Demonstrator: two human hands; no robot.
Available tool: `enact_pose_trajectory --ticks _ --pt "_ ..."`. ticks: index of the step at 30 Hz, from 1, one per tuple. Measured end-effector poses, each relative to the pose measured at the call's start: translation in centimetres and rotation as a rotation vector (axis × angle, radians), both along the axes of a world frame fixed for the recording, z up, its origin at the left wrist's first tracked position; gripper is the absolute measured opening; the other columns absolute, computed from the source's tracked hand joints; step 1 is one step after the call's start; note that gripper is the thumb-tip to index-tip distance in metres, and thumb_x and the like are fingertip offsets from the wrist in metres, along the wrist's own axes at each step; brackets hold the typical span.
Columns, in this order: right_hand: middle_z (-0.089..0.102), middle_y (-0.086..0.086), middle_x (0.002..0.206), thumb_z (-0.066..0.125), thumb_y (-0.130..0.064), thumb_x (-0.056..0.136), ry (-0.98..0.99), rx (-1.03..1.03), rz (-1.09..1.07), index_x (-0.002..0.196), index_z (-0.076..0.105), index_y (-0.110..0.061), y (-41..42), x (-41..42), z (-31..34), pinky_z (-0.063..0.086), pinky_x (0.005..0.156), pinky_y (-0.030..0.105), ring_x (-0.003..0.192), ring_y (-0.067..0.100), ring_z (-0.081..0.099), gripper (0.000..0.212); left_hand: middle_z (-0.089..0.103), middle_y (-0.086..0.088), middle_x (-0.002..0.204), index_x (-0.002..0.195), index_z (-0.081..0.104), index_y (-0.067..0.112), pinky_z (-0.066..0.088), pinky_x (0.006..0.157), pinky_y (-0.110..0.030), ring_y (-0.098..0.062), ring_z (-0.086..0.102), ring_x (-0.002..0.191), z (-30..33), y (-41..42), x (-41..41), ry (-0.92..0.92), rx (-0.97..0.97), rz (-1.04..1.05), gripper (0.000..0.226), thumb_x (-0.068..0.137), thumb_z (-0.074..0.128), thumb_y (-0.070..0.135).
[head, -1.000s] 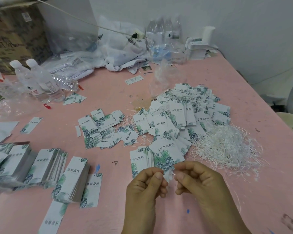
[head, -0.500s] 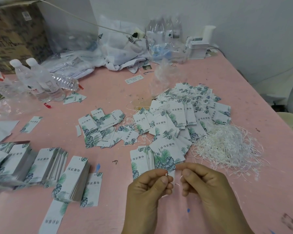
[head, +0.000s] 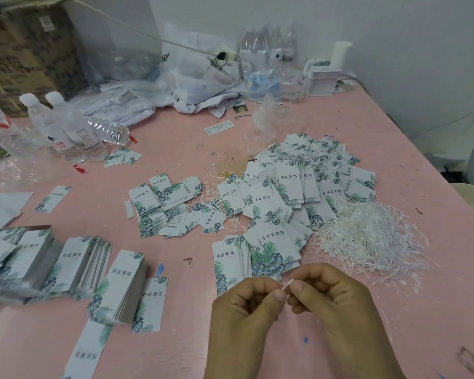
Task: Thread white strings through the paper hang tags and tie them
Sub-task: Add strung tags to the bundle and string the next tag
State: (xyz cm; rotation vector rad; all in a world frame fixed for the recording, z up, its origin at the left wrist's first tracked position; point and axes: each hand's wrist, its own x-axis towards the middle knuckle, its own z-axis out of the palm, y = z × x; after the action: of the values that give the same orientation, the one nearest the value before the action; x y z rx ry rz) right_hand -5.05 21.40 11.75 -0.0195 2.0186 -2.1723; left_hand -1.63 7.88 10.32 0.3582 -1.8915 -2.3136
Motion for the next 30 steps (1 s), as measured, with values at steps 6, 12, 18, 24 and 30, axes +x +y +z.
enact_pose_trajectory --ticks 6,12,18,24,30 --pt "0.066 0.013 0.064 0.075 -0.028 0.062 -0.062 -0.101 0.022 0.083 0.075 -0.013 0.18 -0.05 -0.40 0.054 0.061 0.023 0.058 0.018 0.061 0.026 0.063 -0.001 0.056 0.071 0.077 0.023 0.042 0.053 -0.019 -0.010 0.050 0.054 0.31 0.11 0.20 -0.034 -0.086 -0.009 0.005 0.066 0.075 0.023" --pt "0.064 0.017 0.060 0.074 -0.021 0.060 -0.115 -0.168 0.023 0.081 0.076 -0.008 -0.05 0.11 -0.35 0.054 0.054 0.025 0.055 0.020 0.062 0.024 0.066 -0.001 0.056 0.071 0.078 0.024 0.044 0.052 -0.015 -0.004 0.053 0.051 0.47 0.18 0.21 -0.040 -0.071 -0.002 0.006 0.066 0.075 0.022" --pt "0.063 0.017 0.058 0.075 -0.021 0.060 -0.131 -0.143 0.021 0.080 0.076 -0.007 -0.15 0.00 -0.57 0.053 0.053 0.024 0.052 0.020 0.060 0.025 0.065 0.000 0.055 0.070 0.077 0.025 0.043 0.052 -0.018 -0.007 0.051 0.052 0.43 0.10 0.24 -0.052 -0.097 -0.002 0.005 0.066 0.075 0.024" --pt "0.061 0.016 0.056 0.074 -0.021 0.059 -0.148 -0.153 0.001 0.076 0.076 -0.006 -0.34 0.05 -0.51 0.052 0.051 0.024 0.050 0.020 0.058 0.023 0.065 0.001 0.055 0.070 0.077 0.024 0.044 0.053 -0.019 -0.007 0.051 0.052 0.46 -0.02 0.23 -0.057 -0.110 -0.014 0.004 0.067 0.074 0.024" --pt "0.061 0.017 0.054 0.070 0.003 0.077 -0.108 -0.086 0.032 0.075 0.075 -0.007 -0.35 0.13 -0.64 0.052 0.052 0.023 0.048 0.018 0.057 0.011 0.065 -0.002 0.056 0.072 0.077 0.020 0.045 0.053 -0.020 -0.007 0.052 0.052 0.32 -0.12 0.30 -0.061 -0.098 -0.001 0.008 0.066 0.076 0.025"
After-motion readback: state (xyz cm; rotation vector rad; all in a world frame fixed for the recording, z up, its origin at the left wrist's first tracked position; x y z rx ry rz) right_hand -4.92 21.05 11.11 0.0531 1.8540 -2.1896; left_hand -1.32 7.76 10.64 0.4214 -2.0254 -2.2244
